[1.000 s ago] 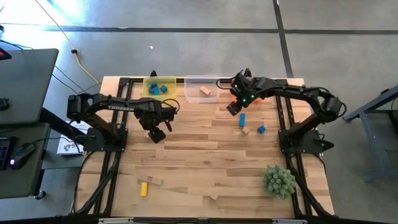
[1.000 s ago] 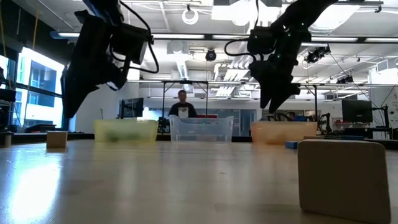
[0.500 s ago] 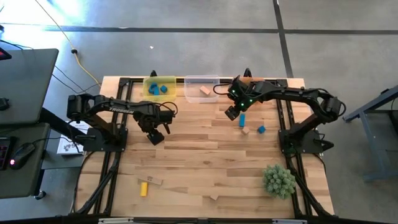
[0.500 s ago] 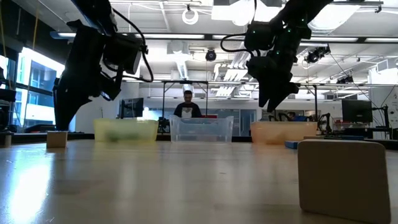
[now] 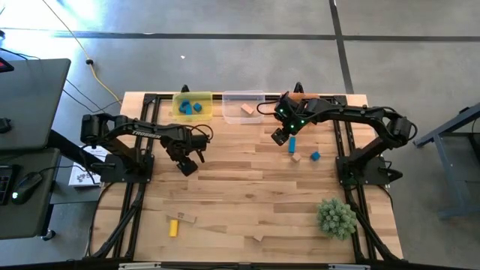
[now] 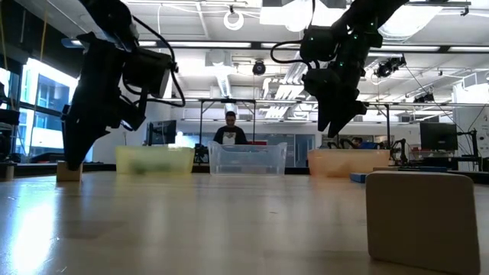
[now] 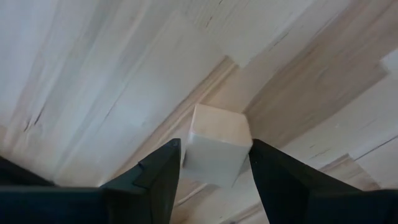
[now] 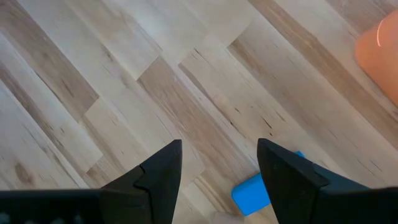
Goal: Sort & place blocks by color
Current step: Put the light brown block into the transparent bin
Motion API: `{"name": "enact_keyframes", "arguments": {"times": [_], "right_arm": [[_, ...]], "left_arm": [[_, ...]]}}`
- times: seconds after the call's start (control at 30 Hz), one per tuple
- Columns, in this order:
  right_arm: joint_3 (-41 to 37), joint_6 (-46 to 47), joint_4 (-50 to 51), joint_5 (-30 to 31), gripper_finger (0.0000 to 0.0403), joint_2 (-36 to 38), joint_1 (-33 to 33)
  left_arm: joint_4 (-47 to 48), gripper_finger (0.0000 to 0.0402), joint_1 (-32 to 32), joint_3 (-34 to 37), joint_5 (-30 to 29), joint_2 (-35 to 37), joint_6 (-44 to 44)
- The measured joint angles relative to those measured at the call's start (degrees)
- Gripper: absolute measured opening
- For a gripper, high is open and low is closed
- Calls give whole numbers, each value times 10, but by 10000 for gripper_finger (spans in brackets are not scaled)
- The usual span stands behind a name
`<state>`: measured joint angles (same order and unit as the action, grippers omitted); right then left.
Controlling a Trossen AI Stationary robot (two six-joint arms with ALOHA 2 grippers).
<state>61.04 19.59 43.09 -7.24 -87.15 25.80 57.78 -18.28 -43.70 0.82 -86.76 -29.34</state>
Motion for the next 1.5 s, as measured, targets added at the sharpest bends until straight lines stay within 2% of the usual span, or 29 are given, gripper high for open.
{"name": "enact_keyframes", "arguments": {"times": [0.57, 0.8, 1.0, 1.17, 1.33, 1.5], "right_arm": [[0, 7, 2, 0, 197, 0, 0], [0, 9, -12, -37, 197, 0, -2], [0, -14, -66, -96, 197, 0, -21], [0, -48, -123, -140, 197, 0, -41], [0, -72, -177, -145, 197, 0, -57], [0, -143, -248, -132, 197, 0, -68]], "left_arm": [[2, 106, 0, -2, 4, -7, 8], [-20, 102, 1, -25, 55, 27, 1], [-123, 102, -8, -33, 144, 78, -11], [-236, 101, -35, -34, 223, 93, -33], [-337, 102, -70, -34, 292, 91, -57], [-444, 101, -102, -34, 348, 88, -105]]}}
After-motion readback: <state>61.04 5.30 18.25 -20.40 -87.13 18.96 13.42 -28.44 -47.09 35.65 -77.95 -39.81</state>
